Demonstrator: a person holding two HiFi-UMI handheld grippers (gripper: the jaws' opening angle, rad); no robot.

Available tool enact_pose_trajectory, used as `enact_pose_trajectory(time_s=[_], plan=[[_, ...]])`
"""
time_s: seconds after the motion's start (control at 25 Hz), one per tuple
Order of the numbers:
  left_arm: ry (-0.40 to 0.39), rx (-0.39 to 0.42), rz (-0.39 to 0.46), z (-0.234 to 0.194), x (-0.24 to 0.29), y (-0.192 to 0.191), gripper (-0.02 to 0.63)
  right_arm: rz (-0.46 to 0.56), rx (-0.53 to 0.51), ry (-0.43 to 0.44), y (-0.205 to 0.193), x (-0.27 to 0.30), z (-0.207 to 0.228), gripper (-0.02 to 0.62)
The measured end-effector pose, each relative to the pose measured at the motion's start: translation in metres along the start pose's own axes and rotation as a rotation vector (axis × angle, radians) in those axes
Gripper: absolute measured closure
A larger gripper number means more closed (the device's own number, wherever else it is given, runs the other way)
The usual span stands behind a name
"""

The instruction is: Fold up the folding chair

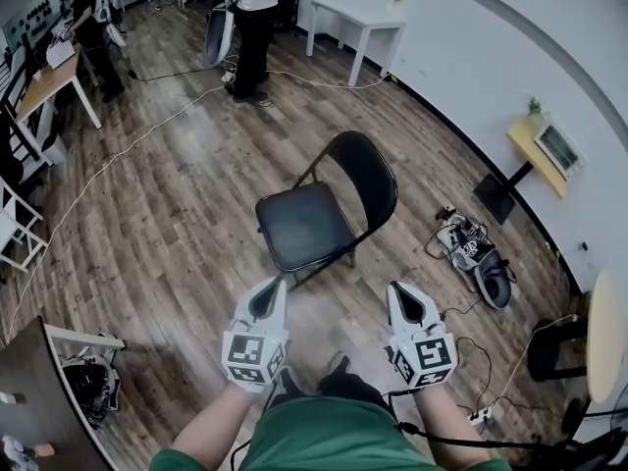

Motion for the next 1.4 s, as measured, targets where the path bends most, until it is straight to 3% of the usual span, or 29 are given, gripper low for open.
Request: enact_pose_trajectory(time_s=[0.24, 0.6, 0.92, 1.16, 1.4], plan=[[0.021, 0.004, -0.016, -0.008, 0.042, 0.013, 0.594, -0.01, 0.024, 0.013, 0.002, 0.045, 0.033, 0.592], [0.156, 0.035, 0.005, -0.021, 0.12, 0.066, 0.594, 0.059, 0.028, 0.083, 0.038, 0.133, 0.117, 0.592], [0.267, 0.032, 0.019, -0.019, 0.181, 0.102, 0.594, 0.061, 0.021, 0.153, 0.063, 0.2, 0.195, 0.592], [0.354, -0.007, -0.002, -0.027, 0.193, 0.102, 0.594, 0.049, 0.011, 0.202, 0.069, 0.238, 0.223, 0.592], [0.372, -0.036, -0.059, -0.047, 0.206, 0.088, 0.594, 0.015, 0.018, 0.202, 0.072, 0.273, 0.238, 0.592]])
Point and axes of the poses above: the fingertips, and each gripper's own axes: x forward along the fingers, z to its right, y out of its top, the point moved 8 cm from there along -x, backward along the fingers, and after that the axes turned 13 degrees about -z, right-handed, at the moved point
